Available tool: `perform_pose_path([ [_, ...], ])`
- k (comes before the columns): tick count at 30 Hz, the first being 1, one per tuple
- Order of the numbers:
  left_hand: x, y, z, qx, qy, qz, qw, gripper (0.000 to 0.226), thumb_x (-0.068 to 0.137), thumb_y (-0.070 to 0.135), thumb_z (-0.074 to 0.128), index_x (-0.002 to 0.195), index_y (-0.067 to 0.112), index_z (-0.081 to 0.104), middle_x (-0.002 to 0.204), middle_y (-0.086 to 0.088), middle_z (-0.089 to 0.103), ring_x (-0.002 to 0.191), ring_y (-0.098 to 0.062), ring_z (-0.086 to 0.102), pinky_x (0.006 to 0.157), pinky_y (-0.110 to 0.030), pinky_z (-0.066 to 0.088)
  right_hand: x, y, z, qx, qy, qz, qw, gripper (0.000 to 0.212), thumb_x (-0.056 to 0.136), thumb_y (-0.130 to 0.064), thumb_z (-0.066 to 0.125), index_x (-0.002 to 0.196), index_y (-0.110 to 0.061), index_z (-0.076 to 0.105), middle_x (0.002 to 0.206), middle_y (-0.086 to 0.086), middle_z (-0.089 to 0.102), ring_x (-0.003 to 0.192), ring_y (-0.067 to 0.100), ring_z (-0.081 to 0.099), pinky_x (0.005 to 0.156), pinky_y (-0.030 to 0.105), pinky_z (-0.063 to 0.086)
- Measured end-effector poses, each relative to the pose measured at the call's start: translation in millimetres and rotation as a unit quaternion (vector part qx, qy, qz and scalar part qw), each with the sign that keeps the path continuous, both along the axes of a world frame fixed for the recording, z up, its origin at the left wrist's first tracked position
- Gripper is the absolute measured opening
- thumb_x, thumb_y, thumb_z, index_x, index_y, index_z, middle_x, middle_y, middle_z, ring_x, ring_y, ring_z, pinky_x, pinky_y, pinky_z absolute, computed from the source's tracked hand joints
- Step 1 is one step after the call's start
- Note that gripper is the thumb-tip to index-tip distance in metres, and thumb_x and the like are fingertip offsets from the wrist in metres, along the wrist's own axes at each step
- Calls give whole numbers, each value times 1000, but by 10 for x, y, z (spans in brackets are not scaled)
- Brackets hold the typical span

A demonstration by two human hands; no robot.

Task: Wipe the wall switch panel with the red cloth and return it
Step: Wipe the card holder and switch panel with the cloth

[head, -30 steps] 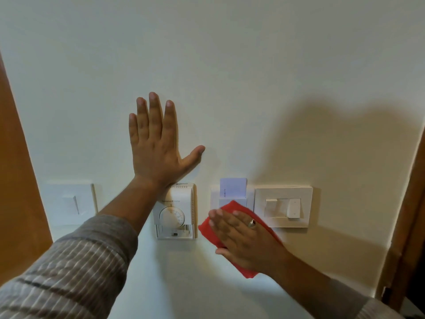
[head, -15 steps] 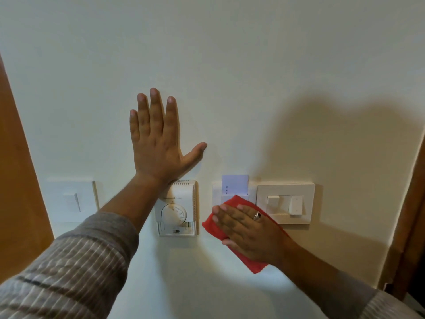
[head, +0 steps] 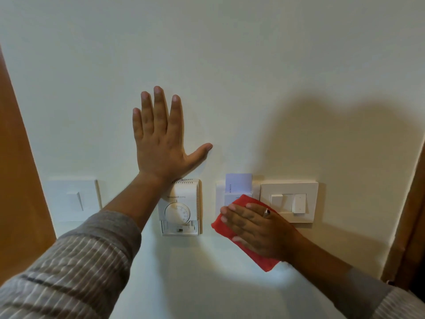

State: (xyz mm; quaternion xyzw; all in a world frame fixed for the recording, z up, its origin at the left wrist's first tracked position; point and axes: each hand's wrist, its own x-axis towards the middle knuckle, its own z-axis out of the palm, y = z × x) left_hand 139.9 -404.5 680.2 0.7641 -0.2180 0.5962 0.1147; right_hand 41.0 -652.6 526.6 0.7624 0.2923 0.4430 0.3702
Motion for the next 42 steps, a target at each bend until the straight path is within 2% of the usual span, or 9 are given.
perform_pose_path([
  [5, -8, -9, 3, 1, 11, 6, 1000, 112, 82, 86, 37, 158, 6, 14, 164, -29, 9, 152, -49, 7, 124, -61, 8, 48, 196, 22, 92, -68, -1, 993, 64, 102, -42, 44, 151, -6, 27, 157, 14, 22, 150, 31, 16, 121, 43, 18],
  [9, 3, -14, -7, 0, 4, 9, 1000, 112, 82, 86, 37, 157, 5, 17, 164, -30, 12, 152, -50, 10, 123, -61, 10, 158, 609, -36, 225, -116, -70, 965, 73, 101, -51, 36, 153, -3, 19, 158, 17, 17, 150, 34, 11, 122, 47, 10],
  [17, -5, 2, -4, 3, 9, 5, 1000, 113, 81, 87, 37, 158, 6, 13, 165, -28, 9, 153, -48, 8, 124, -61, 9, 47, 115, 202, -28, 3, 21, 999, 57, 104, -38, 45, 151, -10, 30, 159, 10, 22, 149, 28, 19, 122, 41, 18],
  [23, 18, 3, -10, 0, 0, 6, 1000, 114, 81, 86, 39, 158, 6, 15, 164, -29, 11, 152, -50, 10, 124, -61, 9, 103, 258, -236, 150, -111, -40, 982, 71, 99, -46, 49, 151, -4, 27, 160, 17, 17, 149, 33, 19, 122, 47, 13],
  [25, 27, 2, -16, 2, 0, 8, 1000, 113, 81, 86, 39, 158, 7, 14, 164, -29, 10, 152, -49, 9, 124, -61, 9, 81, 167, -359, 117, -73, -38, 990, 70, 98, -45, 50, 152, -7, 27, 164, 14, 10, 150, 31, 17, 123, 45, 13],
  [28, 28, 5, -14, 2, -2, 5, 1000, 113, 81, 86, 38, 158, 8, 12, 164, -29, 9, 152, -49, 8, 124, -61, 8, -13, -10, -247, 52, -41, -20, 998, 67, 97, -46, 52, 149, -10, 32, 159, 10, 23, 149, 27, 22, 123, 42, 14],
  [31, 15, 5, -18, 2, 3, 3, 1000, 113, 81, 87, 38, 158, 8, 12, 164, -30, 9, 152, -50, 8, 124, -61, 8, -40, 65, -141, 111, -87, -18, 990, 69, 95, -48, 54, 147, -7, 35, 152, 12, 34, 147, 29, 26, 123, 43, 12],
  [35, 20, -5, -3, 1, 0, 7, 1000, 114, 81, 87, 38, 158, 6, 16, 163, -31, 12, 151, -51, 11, 123, -62, 10, 101, 442, -62, 206, -120, -51, 970, 71, 101, -50, 40, 151, -4, 25, 157, 16, 20, 148, 32, 17, 121, 46, 12],
  [42, 24, 13, -14, 5, -1, -3, 1000, 114, 81, 87, 39, 157, 6, 17, 163, -31, 12, 151, -51, 11, 123, -63, 10, 12, 100, -76, 54, -34, -6, 998, 63, 100, -41, 47, 151, -8, 28, 159, 10, 21, 150, 27, 17, 123, 42, 10],
])
